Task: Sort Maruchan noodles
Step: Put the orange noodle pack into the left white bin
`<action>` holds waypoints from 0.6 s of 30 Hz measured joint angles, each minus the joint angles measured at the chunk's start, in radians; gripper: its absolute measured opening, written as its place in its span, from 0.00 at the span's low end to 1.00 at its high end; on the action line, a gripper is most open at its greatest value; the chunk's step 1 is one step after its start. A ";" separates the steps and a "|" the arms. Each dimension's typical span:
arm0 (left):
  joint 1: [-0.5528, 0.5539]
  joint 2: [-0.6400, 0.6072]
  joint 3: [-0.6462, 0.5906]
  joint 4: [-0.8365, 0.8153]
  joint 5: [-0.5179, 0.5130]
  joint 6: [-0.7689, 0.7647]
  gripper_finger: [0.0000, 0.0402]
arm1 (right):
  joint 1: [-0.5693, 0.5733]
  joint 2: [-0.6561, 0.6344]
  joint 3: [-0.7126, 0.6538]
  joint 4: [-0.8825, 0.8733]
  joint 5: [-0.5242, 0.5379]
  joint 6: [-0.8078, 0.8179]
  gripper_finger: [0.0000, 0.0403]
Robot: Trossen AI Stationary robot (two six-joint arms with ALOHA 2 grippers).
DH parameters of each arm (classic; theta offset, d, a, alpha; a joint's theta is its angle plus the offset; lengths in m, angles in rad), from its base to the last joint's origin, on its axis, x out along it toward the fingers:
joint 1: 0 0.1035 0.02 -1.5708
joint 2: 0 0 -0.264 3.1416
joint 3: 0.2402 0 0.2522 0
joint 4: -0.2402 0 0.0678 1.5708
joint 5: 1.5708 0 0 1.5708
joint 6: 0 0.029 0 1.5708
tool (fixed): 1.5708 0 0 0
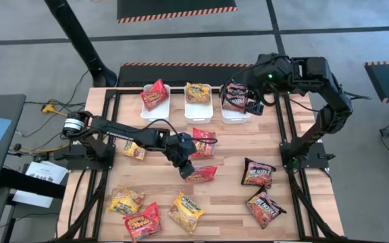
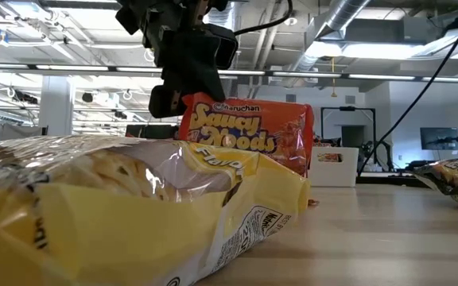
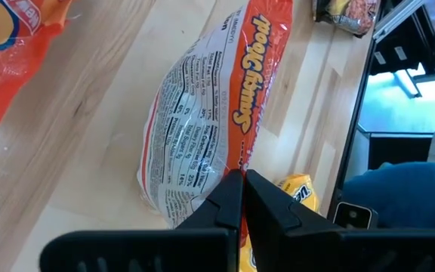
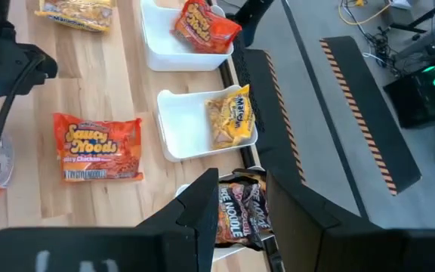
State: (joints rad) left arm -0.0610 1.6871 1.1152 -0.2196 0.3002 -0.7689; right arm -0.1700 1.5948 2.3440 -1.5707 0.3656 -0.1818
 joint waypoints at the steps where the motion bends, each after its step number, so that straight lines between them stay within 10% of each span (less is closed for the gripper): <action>1: -0.001 0.000 0.000 0.000 0.000 0.000 0.00 | 0.000 0.000 0.000 0.000 0.000 0.000 0.34; 18: -0.008 0.001 0.000 0.001 -0.018 -0.029 0.08 | -0.001 0.000 0.000 0.000 0.000 -0.010 0.34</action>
State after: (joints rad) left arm -0.0689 1.6882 1.1152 -0.2188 0.2821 -0.7981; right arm -0.1707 1.5948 2.3440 -1.5711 0.3660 -0.1917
